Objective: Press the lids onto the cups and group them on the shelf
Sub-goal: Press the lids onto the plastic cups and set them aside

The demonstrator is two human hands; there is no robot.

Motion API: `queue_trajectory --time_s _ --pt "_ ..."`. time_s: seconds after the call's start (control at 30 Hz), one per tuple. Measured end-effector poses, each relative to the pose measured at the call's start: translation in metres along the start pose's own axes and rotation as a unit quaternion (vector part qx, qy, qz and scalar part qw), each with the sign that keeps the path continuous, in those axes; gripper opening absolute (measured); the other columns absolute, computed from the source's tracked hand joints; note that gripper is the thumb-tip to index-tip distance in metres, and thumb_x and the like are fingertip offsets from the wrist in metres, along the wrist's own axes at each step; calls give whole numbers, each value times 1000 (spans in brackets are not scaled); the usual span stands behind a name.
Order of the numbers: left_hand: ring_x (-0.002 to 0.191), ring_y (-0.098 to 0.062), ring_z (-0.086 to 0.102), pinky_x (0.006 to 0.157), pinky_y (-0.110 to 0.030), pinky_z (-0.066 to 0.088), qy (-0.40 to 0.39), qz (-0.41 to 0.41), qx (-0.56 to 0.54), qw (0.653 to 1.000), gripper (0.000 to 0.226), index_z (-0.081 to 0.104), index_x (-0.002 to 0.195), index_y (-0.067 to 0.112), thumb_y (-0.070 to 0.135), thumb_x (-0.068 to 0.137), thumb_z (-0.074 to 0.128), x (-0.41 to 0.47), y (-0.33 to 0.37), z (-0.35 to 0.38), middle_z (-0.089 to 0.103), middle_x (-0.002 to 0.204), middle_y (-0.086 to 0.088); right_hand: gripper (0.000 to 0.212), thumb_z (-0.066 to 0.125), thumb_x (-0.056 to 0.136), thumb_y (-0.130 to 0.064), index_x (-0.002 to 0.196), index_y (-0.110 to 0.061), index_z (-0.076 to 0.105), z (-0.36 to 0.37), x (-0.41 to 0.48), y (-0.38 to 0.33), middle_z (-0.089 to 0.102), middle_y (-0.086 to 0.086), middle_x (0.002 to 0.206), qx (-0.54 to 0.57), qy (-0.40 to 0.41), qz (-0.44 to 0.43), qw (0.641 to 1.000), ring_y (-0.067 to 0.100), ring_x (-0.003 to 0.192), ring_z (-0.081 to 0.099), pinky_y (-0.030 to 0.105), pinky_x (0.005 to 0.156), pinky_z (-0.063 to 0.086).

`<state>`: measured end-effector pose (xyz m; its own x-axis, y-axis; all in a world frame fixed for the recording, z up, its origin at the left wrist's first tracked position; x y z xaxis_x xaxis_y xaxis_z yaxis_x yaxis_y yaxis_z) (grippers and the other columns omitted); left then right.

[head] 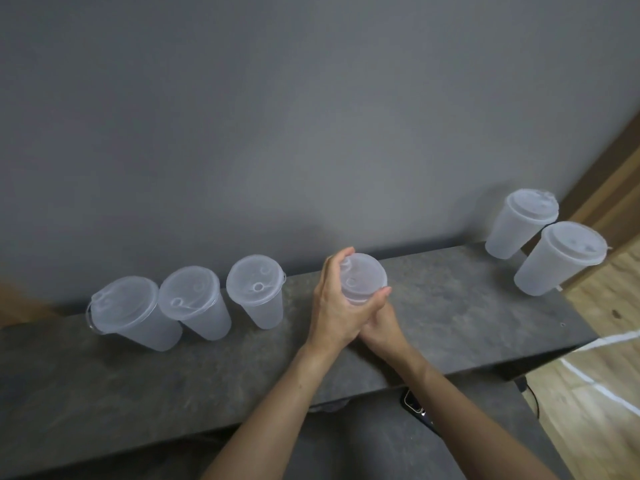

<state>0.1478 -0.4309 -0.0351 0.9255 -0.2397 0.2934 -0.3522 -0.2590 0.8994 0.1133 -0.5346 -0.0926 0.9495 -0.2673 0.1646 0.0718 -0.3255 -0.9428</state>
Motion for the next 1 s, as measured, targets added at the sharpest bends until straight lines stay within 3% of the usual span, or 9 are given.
queue_trajectory --time_s 0.1,0.2,0.33,0.43,0.57,0.7,0.8,0.87,1.0 --pt "120 0 58 100 -17 46 9 -37 -33 999 78 53 132 34 48 65 90 0 -6 1 62 130 20 65 84 84 -30 140 -14 57 -4 2 10 68 -4 133 23 -5 28 999 13 125 65 42 105 54" --pt "121 -8 62 104 -33 49 -3 -83 -139 987 47 58 127 32 54 87 66 3 -8 1 66 128 14 80 94 73 -30 141 -18 54 -11 4 19 65 3 135 50 19 39 998 19 126 64 44 104 54" --pt "119 -5 61 99 -21 45 61 -106 -151 981 32 60 124 29 38 103 38 2 -6 8 67 122 17 85 94 74 -13 144 -15 46 -6 6 29 64 -3 138 82 7 23 996 13 129 62 34 105 52" --pt "117 -4 61 97 -17 46 125 -96 -98 983 32 60 124 28 34 106 35 -7 -2 19 67 119 20 93 97 69 -21 143 -16 40 -5 3 31 61 -5 137 94 23 17 995 9 126 62 25 100 52" --pt "117 4 59 96 -12 44 183 -87 -52 978 31 58 128 23 30 109 36 -17 4 25 65 121 23 84 99 65 -29 127 -27 42 -5 0 28 63 -4 129 98 36 36 994 8 117 66 27 93 57" --pt "107 -5 65 87 -16 49 167 -169 -151 960 29 67 114 22 25 109 39 -7 -1 13 72 111 12 77 97 66 -28 124 -30 46 -5 0 29 66 -10 125 79 8 40 996 3 116 66 18 90 53" --pt "98 -5 69 76 -14 51 95 -242 -217 941 29 77 102 18 17 103 48 6 2 3 77 104 8 83 91 68 -8 138 -26 50 -5 2 30 66 -4 132 60 -16 29 998 10 124 64 31 102 52" --pt "101 -5 70 78 -14 52 54 -248 -237 938 30 78 107 17 21 104 48 7 5 0 77 108 7 81 87 70 -1 140 -19 53 -5 4 29 67 -1 133 63 -28 27 997 14 126 63 38 106 52" --pt "107 -6 69 90 -19 52 89 -207 -225 948 39 74 114 11 17 110 36 -6 -5 3 77 111 4 93 99 63 -35 139 -11 50 -6 1 15 68 1 131 108 -10 34 994 14 123 66 32 102 53"
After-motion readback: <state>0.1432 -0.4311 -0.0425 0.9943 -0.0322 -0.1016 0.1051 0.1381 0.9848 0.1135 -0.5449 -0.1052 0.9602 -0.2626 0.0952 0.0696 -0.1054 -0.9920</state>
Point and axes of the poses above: each hand's wrist, its own x-axis towards the middle knuckle, its own z-axis out of the palm, y = z × x, the point moved 4 cm from there along x, towards the middle knuckle
